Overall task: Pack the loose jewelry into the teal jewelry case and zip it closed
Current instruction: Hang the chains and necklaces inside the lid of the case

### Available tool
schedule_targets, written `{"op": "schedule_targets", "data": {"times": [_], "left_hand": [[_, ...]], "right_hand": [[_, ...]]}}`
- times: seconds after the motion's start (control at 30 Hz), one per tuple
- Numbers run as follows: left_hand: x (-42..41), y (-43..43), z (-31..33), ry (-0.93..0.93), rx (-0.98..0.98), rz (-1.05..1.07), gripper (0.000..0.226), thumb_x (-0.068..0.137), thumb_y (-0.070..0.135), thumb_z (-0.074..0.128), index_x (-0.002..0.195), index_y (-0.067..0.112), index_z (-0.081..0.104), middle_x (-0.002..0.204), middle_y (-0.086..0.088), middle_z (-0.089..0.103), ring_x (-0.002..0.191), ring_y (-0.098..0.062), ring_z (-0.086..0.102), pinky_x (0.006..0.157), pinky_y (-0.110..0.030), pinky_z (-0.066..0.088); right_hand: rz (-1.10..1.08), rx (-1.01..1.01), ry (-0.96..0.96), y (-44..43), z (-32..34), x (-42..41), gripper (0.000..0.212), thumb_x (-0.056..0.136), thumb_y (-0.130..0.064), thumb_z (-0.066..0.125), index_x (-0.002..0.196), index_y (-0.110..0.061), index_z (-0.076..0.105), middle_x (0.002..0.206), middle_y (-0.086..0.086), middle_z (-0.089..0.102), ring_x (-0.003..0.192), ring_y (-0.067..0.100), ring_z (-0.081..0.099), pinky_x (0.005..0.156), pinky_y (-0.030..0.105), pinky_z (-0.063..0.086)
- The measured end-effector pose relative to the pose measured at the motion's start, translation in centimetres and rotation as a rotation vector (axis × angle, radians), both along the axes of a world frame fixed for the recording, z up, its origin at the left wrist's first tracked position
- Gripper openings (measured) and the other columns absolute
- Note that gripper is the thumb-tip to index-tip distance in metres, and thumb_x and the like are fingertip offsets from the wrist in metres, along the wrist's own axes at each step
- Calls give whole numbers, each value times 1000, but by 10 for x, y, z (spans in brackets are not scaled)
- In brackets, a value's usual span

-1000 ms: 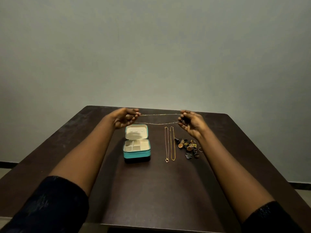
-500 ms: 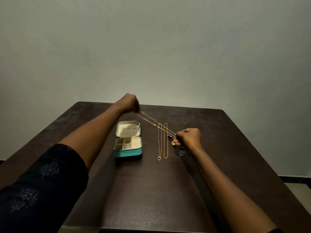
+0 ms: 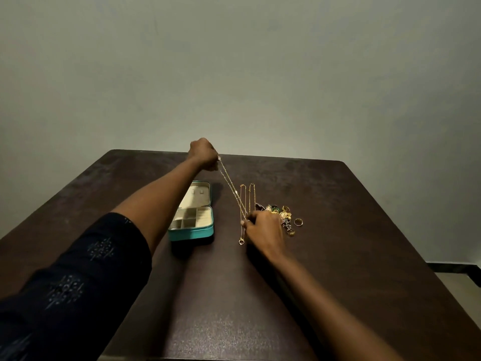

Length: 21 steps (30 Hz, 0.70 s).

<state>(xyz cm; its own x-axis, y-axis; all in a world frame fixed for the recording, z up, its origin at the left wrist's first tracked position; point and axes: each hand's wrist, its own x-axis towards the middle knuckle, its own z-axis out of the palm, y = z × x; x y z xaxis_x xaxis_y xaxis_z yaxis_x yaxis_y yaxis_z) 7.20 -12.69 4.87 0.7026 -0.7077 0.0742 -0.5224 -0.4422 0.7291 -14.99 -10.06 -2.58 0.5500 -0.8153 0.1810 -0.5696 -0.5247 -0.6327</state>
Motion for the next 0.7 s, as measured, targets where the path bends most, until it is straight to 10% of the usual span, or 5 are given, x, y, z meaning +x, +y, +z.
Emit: {"op": "schedule_targets", "data": {"times": [0.13,0.33,0.47,0.57,0.7], "left_hand": [[-5,-2,-3,405,-45,2,19,88,-1,57,70,1,57,71,-17,62,48,-18,60,40,-21,49],[-1,-9,2,364,266,8,26,88,13,64,64,5,55,42,-3,58,40,-9,55,36,-15,44],[2,-10,-3,445,468,-68,29,98,7,43,71,2,52,47,-6,61,58,-12,56,38,-15,47],[6,-25,-11,344,386,-100,22,95,2,47,73,3,52,69,-8,58,60,-14,57,39,-18,49],[1,-40,-25,2,338,-148,16,84,13,66,72,11,56,80,-5,60,72,-14,54,59,-17,42]], "right_hand": [[38,-60,73,11,-1,5,21,90,-15,57,105,-4,68,103,16,68,100,27,62,77,29,48],[217,-271,304,30,-11,6,24,93,-17,49,112,-4,58,113,16,57,104,36,59,82,40,48],[174,-461,341,40,-13,14,18,62,-18,80,75,-8,70,77,9,60,67,28,63,54,31,50],[162,-519,334,39,-20,23,21,41,-16,84,52,-12,66,61,1,56,55,19,57,46,25,44],[182,-616,295,38,-23,27,17,59,-9,51,48,-11,63,58,-1,55,53,17,55,45,23,40]]}}
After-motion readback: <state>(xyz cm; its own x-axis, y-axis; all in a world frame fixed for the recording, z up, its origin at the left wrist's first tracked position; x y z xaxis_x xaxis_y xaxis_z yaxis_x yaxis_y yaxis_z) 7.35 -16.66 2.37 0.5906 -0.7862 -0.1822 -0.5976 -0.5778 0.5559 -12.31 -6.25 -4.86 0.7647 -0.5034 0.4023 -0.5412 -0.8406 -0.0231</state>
